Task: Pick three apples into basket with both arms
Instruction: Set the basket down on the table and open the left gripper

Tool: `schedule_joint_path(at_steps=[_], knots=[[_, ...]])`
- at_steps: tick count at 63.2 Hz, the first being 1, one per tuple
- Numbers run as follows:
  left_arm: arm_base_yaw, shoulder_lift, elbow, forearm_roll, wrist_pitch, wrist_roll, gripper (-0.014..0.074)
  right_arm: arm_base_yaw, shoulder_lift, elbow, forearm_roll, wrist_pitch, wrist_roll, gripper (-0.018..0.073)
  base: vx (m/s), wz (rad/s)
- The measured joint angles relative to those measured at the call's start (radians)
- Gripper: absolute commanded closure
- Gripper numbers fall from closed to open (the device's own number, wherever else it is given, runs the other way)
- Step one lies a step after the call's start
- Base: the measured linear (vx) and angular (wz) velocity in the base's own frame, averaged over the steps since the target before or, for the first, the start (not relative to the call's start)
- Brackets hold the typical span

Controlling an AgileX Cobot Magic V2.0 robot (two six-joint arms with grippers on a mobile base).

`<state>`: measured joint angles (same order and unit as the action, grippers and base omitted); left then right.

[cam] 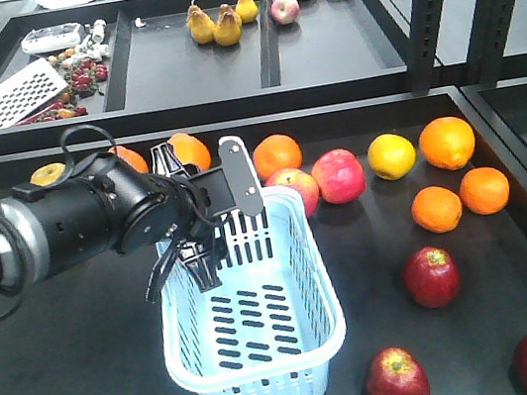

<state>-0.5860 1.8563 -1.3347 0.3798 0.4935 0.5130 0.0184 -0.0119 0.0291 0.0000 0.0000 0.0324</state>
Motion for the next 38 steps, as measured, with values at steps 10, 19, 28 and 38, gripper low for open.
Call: schedule_joint_path(at_steps=[10, 19, 28, 38], knots=[[0.000, -0.046, 0.000, -0.055, 0.013, 0.000, 0.0088, 0.000, 0.000, 0.000, 0.000, 0.000, 0.000, 0.0568, 0.00, 0.00], [0.000, -0.100, 0.000, -0.136, 0.042, 0.000, 0.0088, 0.000, 0.000, 0.000, 0.000, 0.000, 0.000, 0.0568, 0.00, 0.00], [0.000, -0.154, 0.000, -0.226, 0.117, 0.007, 0.0093, 0.000, 0.000, 0.000, 0.000, 0.000, 0.000, 0.0568, 0.00, 0.00], [0.000, -0.245, 0.000, -0.322, 0.195, 0.009, 0.0094, 0.000, 0.000, 0.000, 0.000, 0.000, 0.000, 0.0568, 0.00, 0.00]])
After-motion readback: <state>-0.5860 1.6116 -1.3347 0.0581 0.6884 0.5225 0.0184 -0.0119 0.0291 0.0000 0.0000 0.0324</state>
